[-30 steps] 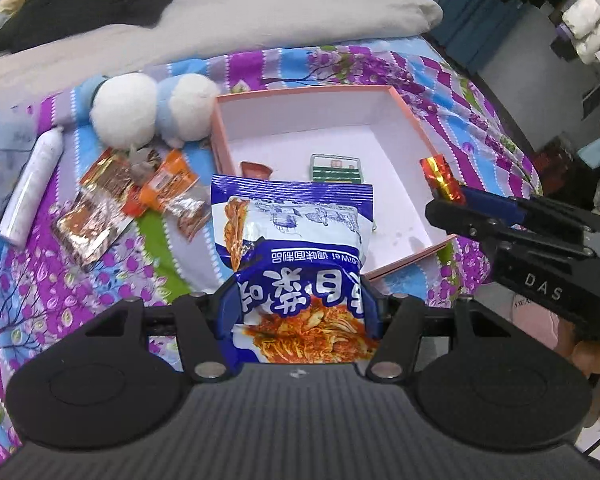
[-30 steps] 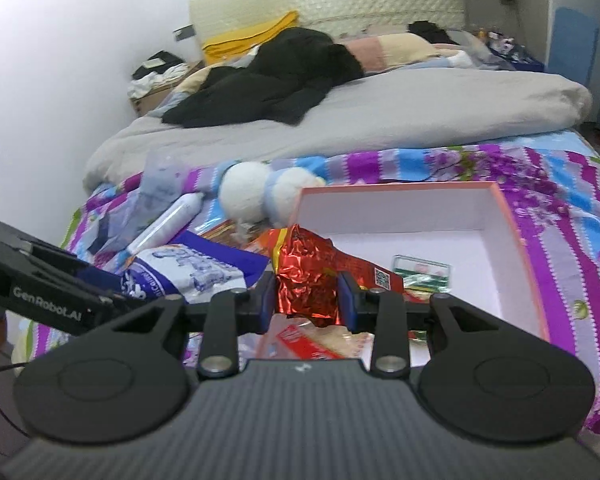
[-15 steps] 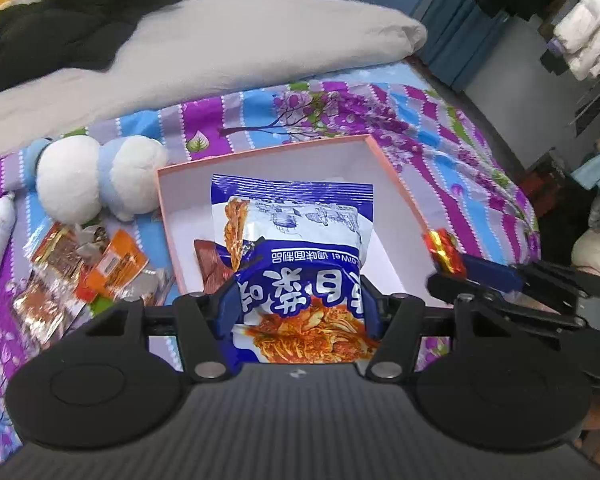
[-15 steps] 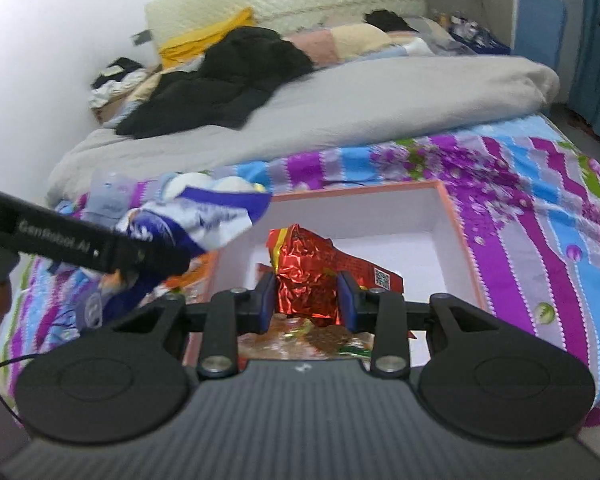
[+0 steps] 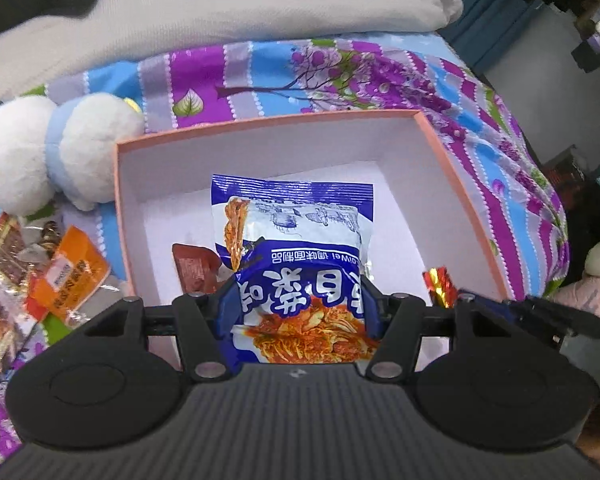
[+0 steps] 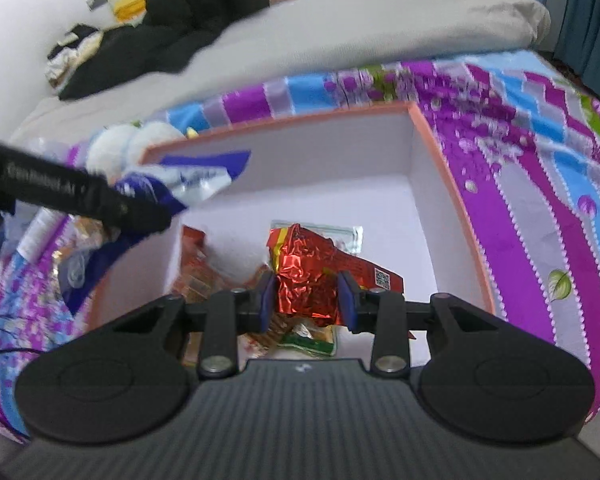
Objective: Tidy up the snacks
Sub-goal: 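Open the left tool and the right tool to drop both packets into the box, then withdraw both tools from the pink box back toward the snack pile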
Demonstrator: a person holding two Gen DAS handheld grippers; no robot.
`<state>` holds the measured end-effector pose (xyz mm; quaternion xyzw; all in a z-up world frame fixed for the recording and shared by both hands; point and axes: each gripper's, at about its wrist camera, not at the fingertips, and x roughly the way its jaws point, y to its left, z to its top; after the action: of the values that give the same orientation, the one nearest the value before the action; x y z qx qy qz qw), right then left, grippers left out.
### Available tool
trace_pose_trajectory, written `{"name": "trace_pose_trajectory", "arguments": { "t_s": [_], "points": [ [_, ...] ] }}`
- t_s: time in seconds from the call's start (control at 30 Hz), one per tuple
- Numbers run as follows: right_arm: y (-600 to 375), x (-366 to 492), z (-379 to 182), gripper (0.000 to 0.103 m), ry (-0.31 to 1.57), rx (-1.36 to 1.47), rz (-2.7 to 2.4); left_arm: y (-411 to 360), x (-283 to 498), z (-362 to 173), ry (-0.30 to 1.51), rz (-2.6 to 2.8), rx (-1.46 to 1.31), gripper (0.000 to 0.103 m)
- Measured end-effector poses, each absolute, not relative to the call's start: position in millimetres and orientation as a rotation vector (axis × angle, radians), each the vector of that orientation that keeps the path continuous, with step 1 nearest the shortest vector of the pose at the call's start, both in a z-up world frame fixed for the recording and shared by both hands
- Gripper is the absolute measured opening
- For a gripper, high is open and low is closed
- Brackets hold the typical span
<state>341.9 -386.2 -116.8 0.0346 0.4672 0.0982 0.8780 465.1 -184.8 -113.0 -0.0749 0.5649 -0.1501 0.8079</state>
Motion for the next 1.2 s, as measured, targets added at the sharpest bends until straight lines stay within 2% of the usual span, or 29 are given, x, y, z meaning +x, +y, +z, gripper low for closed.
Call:
{"name": "trace_pose_trajectory", "arguments": {
  "t_s": [0.1, 0.2, 0.23, 0.27, 0.33, 0.7, 0.97, 1.2],
  "points": [
    [-391, 346, -134, 0.039, 1.007, 0.095, 0.197, -191, 469, -129, 1.223, -0.327, -0.137, 0.065],
    [-397, 346, -143, 0.044, 1.026, 0.120, 0.176, -195, 468, -137, 1.237, -0.325, -0.133, 0.068],
    [-398, 345, -144, 0.048, 1.029, 0.112, 0.165, -197, 468, -139, 1.253, -0.333, -0.131, 0.079],
    [-398, 344, -145, 0.056, 1.028, 0.100, 0.156, -201, 469, -142, 1.284, -0.365, -0.119, 0.082],
    [-400, 341, -144, 0.063, 1.022, 0.094, 0.125, -206, 466, -139, 1.276, -0.351, -0.058, 0.082],
    [-406, 307, -99, 0.062, 0.924, 0.150, 0.141, -189, 420, -73, 1.147, -0.334, -0.085, 0.082],
    [-386, 275, -52, 0.062, 0.801, 0.162, 0.160, -148, 355, -11, 1.035, -0.302, -0.130, 0.082],
    [-353, 236, -21, 0.062, 0.724, 0.155, 0.213, -112, 296, 20, 0.968, -0.257, -0.116, 0.082]
  ]
}}
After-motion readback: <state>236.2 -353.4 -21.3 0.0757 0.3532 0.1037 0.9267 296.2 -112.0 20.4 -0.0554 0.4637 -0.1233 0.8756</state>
